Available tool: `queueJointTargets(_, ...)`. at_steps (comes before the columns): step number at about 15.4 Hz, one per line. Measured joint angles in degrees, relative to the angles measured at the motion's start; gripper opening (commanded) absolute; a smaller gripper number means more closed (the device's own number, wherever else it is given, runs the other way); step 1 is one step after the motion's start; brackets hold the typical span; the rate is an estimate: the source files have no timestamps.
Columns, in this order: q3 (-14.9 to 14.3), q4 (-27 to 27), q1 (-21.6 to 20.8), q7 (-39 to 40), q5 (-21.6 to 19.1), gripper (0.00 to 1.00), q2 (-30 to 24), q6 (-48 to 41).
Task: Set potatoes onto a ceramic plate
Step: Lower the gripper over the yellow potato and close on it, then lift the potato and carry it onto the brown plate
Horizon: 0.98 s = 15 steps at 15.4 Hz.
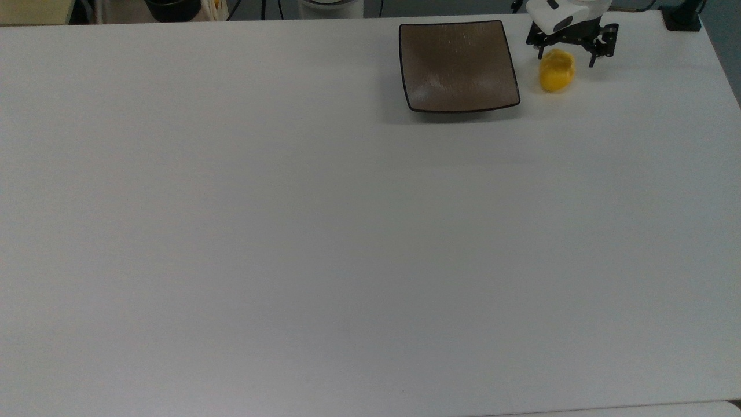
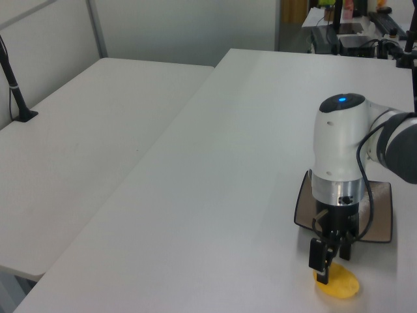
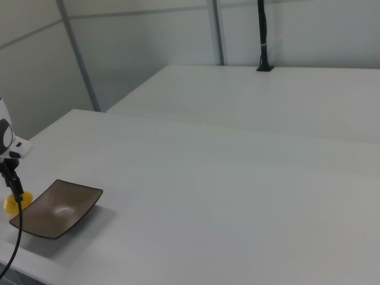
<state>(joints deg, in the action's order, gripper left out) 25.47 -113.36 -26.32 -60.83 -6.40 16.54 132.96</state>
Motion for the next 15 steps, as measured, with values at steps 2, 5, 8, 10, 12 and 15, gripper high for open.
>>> queueJointTargets(2, -0.01, 0.00, -0.03, -1.75, 1.84, 1.00, 0.99, 0.70)
queueJointTargets(5, -0.01, 0.01, -0.03, -2.58, 3.03, 0.90, 2.46, 1.09)
queueJointTargets(8, -0.01, 0.02, -0.04, -2.62, 4.55, 0.45, 2.89, 1.74)
queueJointTargets(10, -0.01, 0.02, -0.04, -2.65, 5.51, 0.42, 2.94, 1.74)
queueJointTargets(12, -0.01, 0.20, -0.04, -2.66, 5.57, 0.41, 2.91, 1.75)
queueJointTargets(15, -0.01, 0.22, -0.04, -2.66, 5.63, 0.41, 2.94, 1.75)
